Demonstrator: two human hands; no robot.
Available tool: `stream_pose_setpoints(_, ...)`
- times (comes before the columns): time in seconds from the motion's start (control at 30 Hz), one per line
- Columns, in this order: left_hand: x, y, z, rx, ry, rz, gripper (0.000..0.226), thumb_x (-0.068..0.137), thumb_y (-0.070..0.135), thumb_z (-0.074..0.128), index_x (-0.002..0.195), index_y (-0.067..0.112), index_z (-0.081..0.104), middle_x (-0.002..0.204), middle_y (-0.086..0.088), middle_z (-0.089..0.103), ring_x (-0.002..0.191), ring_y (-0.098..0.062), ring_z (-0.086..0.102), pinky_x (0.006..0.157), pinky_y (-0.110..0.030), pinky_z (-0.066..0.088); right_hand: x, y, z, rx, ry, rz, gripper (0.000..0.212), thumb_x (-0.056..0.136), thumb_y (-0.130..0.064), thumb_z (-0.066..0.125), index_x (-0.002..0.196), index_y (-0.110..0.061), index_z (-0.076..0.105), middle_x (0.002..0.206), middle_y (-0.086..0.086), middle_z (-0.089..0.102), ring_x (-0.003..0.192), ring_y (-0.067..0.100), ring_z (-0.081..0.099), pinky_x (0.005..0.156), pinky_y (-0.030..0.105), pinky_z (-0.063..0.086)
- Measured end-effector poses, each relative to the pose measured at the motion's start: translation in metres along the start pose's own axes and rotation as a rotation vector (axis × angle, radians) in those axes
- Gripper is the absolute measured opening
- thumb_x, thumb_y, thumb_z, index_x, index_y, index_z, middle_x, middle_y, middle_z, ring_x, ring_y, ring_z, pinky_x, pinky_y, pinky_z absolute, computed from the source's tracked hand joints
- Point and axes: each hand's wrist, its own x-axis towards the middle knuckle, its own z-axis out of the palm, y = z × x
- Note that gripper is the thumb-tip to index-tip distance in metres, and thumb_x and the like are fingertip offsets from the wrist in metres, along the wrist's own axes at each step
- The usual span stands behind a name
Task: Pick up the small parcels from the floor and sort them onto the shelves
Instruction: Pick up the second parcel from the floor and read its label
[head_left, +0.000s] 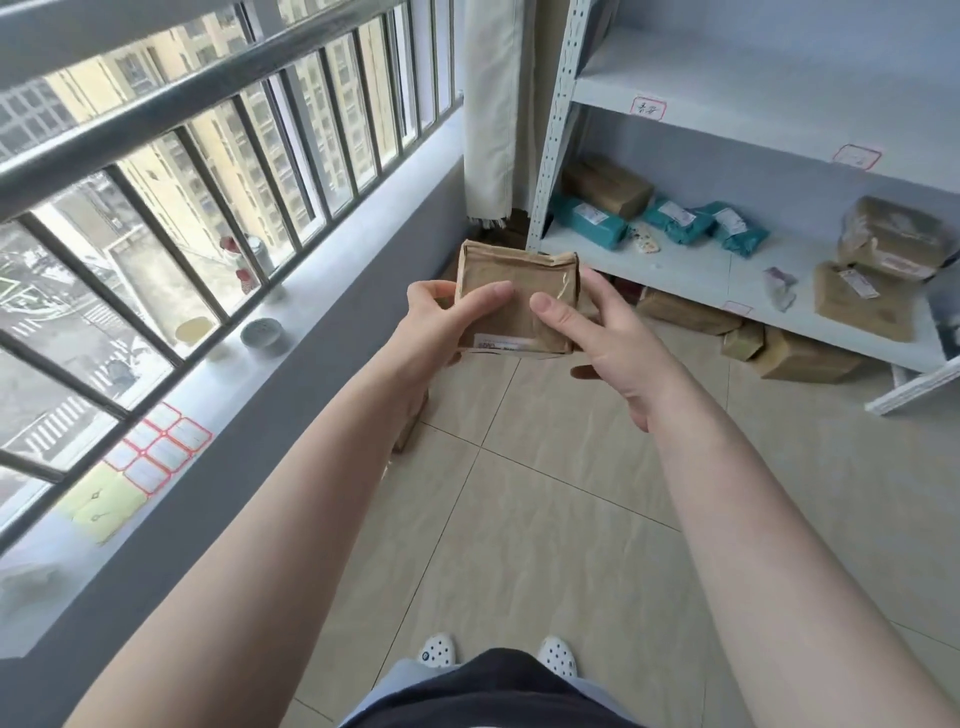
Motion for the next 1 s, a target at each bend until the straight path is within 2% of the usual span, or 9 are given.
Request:
stream_pose_setpoints(0.1,0.001,0.006,-0.009,-0.014,-0.074,-0.072,0.069,0.058,0.068,0.068,0.111,0.026,0.056,0.118,-0.003,0.071,0.103,-0.019,0.071,0.098,-0.041,0.054,0.000,-0.001,0.004,0.025,-0.120,-0.128,0.098,0.074,-0.040,0.077,0.152,-0.039,0.017,0.149,-0.010,0.041,0.125,-0.010,0.045,0.104,0.021,0.041)
stream_pose_setpoints(0.2,0.000,0.010,-0.016,0.028,-0.148,-0.099,0.056,0.073,0.067,0.062,0.107,0.024,0.068,0.110,-0.009,0.077,0.099,-0.026,0.074,0.095,-0.043,0.056,0.002,-0.003,0.010,0.047,-0.147,-0.211,0.096,0.075,-0.013,0.079,0.152,-0.026,0.022,0.146,-0.006,0.045,0.118,-0.014,0.051,0.097,0.017,0.048)
stream_pose_setpoints(0.27,0.001,0.011,-0.020,0.033,-0.168,-0.104,0.056,0.078,0.071,0.055,0.102,0.024,0.071,0.109,-0.014,0.077,0.097,-0.030,0.075,0.092,-0.042,0.057,0.008,-0.003,0.011,0.059,-0.065,-0.221,0.086,0.073,-0.014,0.080,0.145,-0.024,0.035,0.138,0.000,0.053,0.120,0.001,0.055,0.094,0.022,0.051)
stream_pose_setpoints(0.4,0.001,0.008,-0.025,0.093,-0.265,-0.088,0.087,0.062,0.089,0.044,0.120,0.027,0.065,0.124,-0.014,0.069,0.102,-0.026,0.074,0.095,-0.040,0.055,0.015,-0.006,0.008,0.117,0.071,-0.167,0.062,0.070,-0.037,0.080,0.125,-0.030,0.052,0.122,0.002,0.065,0.114,0.015,0.060,0.091,0.030,0.051)
stream_pose_setpoints(0.53,0.000,0.006,-0.022,0.238,-0.277,0.006,0.064,0.072,0.083,0.049,0.112,0.034,0.060,0.121,0.002,0.071,0.095,-0.016,0.071,0.082,-0.034,0.052,0.018,-0.013,0.007,0.154,0.112,-0.098,0.049,0.075,-0.047,0.072,0.119,-0.029,0.058,0.113,-0.006,0.071,0.103,0.011,0.067,0.083,0.029,0.053)
stream_pose_setpoints(0.63,0.005,0.001,-0.018,0.298,-0.163,0.050,0.087,0.060,0.086,0.055,0.117,0.020,0.064,0.110,0.005,0.076,0.074,-0.008,0.069,0.067,-0.029,0.046,0.020,-0.017,0.010,0.207,0.127,-0.044,0.046,0.080,-0.049,0.068,0.118,-0.025,0.062,0.107,-0.005,0.074,0.091,0.008,0.072,0.068,0.021,0.055)
stream_pose_setpoints(0.73,0.009,0.000,-0.014,0.284,-0.102,0.060,0.084,0.066,0.080,0.055,0.113,0.011,0.068,0.100,0.000,0.079,0.062,-0.010,0.063,0.063,-0.027,0.043,0.020,-0.022,0.011,0.233,0.128,-0.004,0.043,0.083,-0.050,0.064,0.117,-0.024,0.063,0.100,-0.007,0.075,0.077,0.002,0.073,0.055,0.012,0.052)
stream_pose_setpoints(0.9,0.012,0.004,-0.014,0.197,-0.043,0.120,0.080,0.084,0.067,0.055,0.101,-0.009,0.068,0.081,-0.009,0.075,0.055,-0.012,0.056,0.052,-0.018,0.040,0.019,-0.021,0.012,0.194,0.070,0.023,0.042,0.084,-0.043,0.066,0.122,-0.026,0.060,0.104,-0.009,0.074,0.082,0.000,0.072,0.065,0.016,0.053)
stream_pose_setpoints(1.0,0.015,0.006,-0.014,0.178,-0.010,0.125,0.076,0.079,0.072,0.057,0.091,-0.003,0.068,0.076,-0.008,0.061,0.045,-0.003,0.045,0.048,-0.014,0.038,0.018,-0.019,0.013,0.243,0.085,0.031,0.039,0.084,-0.037,0.068,0.121,-0.026,0.061,0.102,-0.008,0.074,0.080,0.001,0.073,0.062,0.017,0.053)
